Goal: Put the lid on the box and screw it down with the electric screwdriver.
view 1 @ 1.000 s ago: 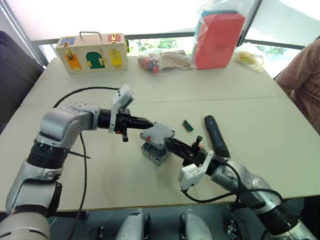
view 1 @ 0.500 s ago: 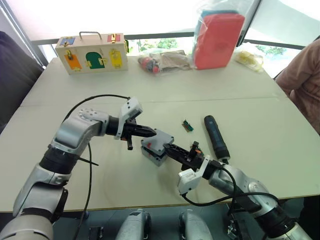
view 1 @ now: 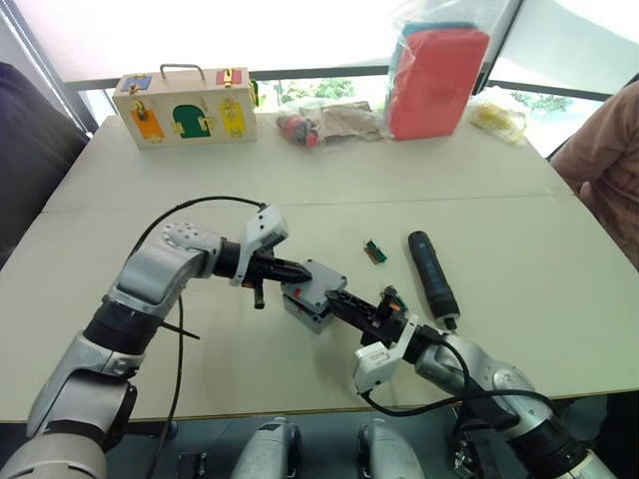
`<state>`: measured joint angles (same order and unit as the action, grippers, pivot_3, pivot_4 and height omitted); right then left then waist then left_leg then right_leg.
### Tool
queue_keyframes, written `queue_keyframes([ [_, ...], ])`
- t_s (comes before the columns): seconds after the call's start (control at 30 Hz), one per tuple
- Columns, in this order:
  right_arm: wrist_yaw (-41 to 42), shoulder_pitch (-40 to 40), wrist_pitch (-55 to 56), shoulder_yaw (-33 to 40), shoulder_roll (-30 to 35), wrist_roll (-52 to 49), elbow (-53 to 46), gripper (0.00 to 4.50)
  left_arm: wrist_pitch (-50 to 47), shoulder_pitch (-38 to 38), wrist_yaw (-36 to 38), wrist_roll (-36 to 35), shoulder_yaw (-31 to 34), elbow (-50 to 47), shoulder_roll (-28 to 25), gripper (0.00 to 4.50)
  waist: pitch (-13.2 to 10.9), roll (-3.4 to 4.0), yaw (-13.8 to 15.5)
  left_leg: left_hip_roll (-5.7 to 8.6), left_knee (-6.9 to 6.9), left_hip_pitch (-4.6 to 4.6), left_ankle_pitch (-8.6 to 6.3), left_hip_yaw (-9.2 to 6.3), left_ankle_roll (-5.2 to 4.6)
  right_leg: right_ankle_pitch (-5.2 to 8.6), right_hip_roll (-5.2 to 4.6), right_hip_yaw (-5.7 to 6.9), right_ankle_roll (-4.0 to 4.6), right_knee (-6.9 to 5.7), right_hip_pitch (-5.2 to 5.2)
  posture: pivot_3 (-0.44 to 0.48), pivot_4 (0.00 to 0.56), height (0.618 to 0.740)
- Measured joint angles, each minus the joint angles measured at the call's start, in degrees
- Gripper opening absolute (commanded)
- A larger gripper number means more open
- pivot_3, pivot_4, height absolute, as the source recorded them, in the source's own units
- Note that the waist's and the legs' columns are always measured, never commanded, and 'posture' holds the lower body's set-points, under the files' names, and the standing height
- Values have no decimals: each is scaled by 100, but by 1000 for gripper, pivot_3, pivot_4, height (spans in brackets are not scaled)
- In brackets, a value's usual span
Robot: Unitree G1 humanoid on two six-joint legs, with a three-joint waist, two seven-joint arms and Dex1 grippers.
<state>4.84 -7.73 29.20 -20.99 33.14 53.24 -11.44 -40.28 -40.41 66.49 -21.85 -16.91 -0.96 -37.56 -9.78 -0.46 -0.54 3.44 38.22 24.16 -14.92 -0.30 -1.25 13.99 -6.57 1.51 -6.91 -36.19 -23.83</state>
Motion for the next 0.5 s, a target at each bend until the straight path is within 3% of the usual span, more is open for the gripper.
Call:
queue_keyframes([
  [0.03, -2, 16, -1, 0, 0, 5, 0, 129, 88, 17, 1, 62, -34, -45, -5, 83, 0, 0, 1, 0, 0, -13, -2, 0, -4, 1, 0, 1, 0, 3, 14, 0, 150, 740],
  [0.1, -4, 50, 0, -1, 0, 15, 0, 1159, 243, 45, 19, 229, -132, -132, -31, 0, 0, 0, 2, 0, -1, -49, -10, 0, -16, 9, 0, 2, 3, 10, 51, 0, 150, 740],
  [0.3, -35, 123, 1, 13, -2, 16, -57, 3311, 644, 162, 113, 600, -378, -236, -62, 0, 30, -12, -3, -2, -4, -91, -31, 0, -50, 17, -1, 3, 9, 8, 93, 0, 150, 740],
  [0.5, 38, 261, -17, 128, 36, -47, -194, 3311, 970, 259, 102, 827, -442, -219, -18, 0, 61, -9, 15, -2, -5, -109, -38, -1, -60, 24, -2, 4, 13, 11, 113, 0, 150, 740],
])
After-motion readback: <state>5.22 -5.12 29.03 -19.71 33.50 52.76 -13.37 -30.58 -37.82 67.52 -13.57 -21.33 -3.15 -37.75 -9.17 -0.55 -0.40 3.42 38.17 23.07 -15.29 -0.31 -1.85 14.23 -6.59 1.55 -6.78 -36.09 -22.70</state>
